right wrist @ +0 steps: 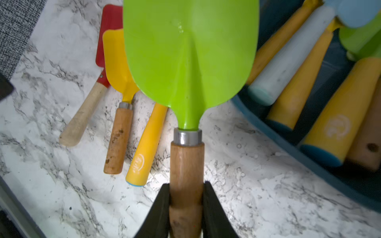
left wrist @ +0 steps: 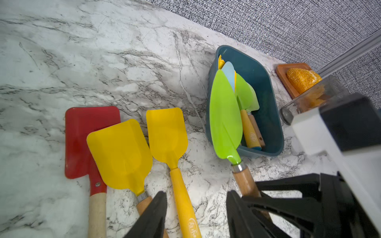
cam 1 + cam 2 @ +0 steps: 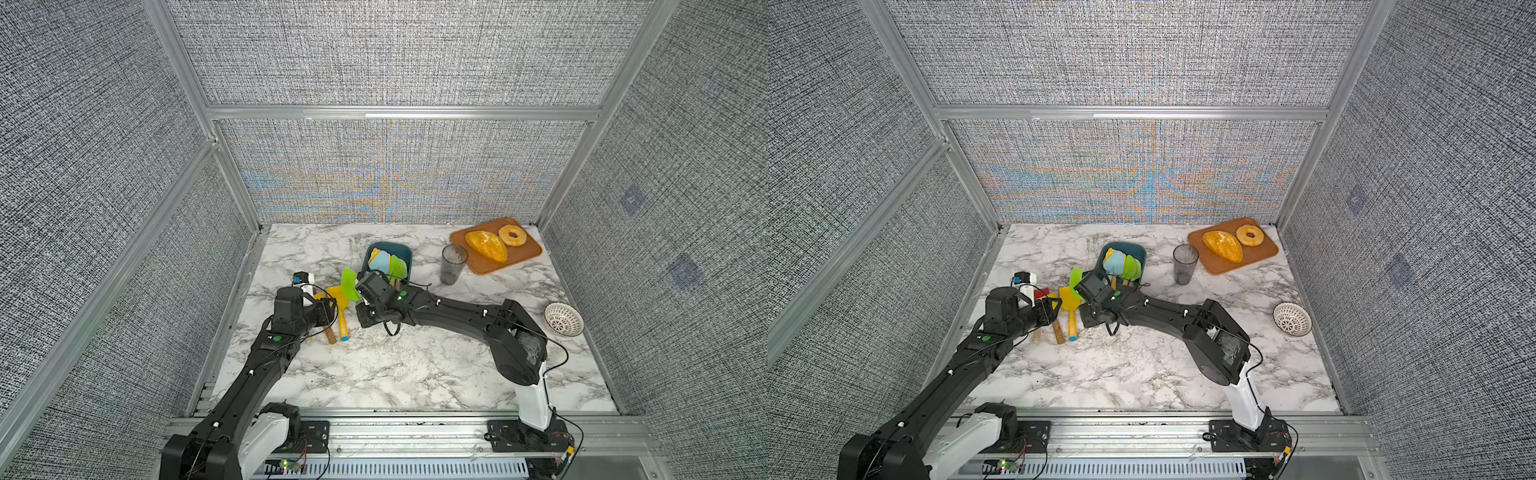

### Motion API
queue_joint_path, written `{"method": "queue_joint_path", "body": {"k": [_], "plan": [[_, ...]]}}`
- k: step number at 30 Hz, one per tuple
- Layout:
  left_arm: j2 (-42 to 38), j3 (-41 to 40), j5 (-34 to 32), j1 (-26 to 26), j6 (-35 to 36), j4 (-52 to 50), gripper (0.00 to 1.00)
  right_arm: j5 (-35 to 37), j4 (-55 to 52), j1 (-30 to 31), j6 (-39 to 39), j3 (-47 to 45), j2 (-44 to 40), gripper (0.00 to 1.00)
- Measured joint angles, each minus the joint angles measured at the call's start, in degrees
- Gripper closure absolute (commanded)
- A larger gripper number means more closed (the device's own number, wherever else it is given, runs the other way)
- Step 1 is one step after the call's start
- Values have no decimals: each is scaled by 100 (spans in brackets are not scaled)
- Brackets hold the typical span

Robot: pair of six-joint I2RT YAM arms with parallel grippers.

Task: Take the shovel out of the storage box
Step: Pick up the shovel from the storage box, then place the shovel at the center of the board.

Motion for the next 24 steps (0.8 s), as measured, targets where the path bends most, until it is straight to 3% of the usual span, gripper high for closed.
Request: {"method": "queue_joint_path", "body": {"k": [8,24], "plan": [[22,0,-20,0,-2,2,48,-28,151,168,181,-50,306,77],[31,-4,-20,0,0,4,48,-448,531,-83,389,-87,741,74]]}}
